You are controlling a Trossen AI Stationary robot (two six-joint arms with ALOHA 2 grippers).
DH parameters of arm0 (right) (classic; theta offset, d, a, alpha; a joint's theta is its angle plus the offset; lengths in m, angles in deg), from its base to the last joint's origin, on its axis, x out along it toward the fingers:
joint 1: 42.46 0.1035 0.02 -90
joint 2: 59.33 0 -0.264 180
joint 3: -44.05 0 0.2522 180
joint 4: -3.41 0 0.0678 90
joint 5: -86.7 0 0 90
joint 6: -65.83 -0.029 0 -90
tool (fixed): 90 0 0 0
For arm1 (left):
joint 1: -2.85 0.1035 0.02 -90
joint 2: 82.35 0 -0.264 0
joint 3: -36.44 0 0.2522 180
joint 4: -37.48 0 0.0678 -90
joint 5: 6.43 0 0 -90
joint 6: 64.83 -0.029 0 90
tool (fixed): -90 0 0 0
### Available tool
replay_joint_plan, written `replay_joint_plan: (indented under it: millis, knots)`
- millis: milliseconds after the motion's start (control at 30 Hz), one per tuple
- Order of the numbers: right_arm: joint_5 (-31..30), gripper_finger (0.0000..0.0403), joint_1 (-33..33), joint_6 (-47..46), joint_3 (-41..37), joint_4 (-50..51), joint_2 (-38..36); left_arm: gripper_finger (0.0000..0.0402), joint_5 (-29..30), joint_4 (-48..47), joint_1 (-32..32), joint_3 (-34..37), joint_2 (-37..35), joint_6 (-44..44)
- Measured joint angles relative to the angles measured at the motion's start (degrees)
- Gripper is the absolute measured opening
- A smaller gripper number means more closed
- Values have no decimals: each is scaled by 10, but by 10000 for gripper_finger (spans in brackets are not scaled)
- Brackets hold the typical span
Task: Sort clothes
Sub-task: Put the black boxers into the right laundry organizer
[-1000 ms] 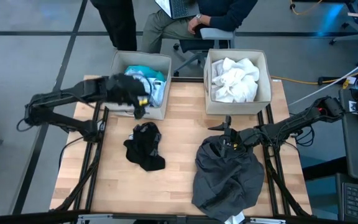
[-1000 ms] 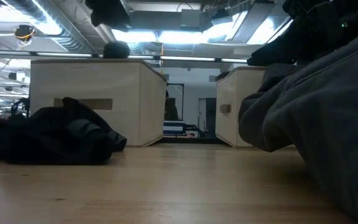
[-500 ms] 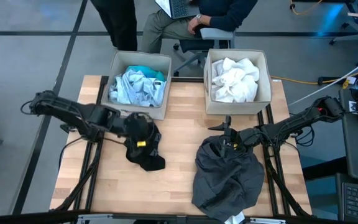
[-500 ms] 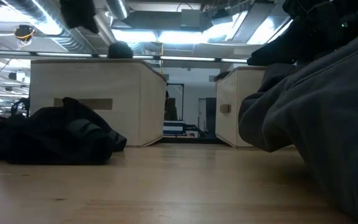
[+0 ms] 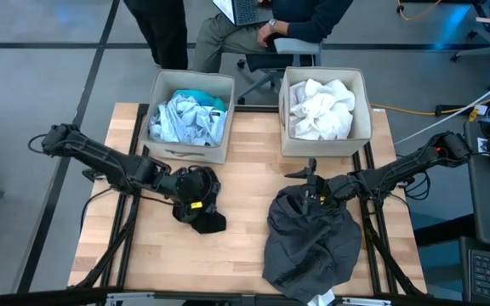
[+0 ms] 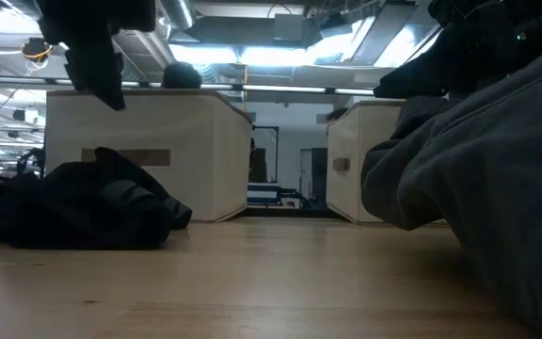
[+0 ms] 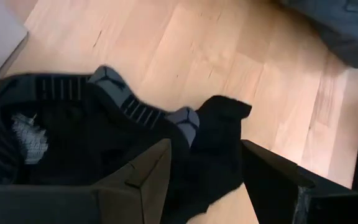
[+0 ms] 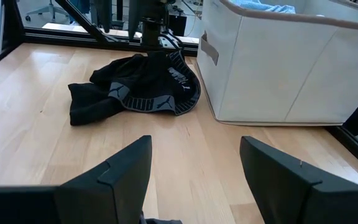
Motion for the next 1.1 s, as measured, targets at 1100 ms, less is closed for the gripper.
replay_joint_plan:
  millis: [1100]
  knots:
    - [0,246,0,0,0,6,0,180,36,93,83,47,30,-148]
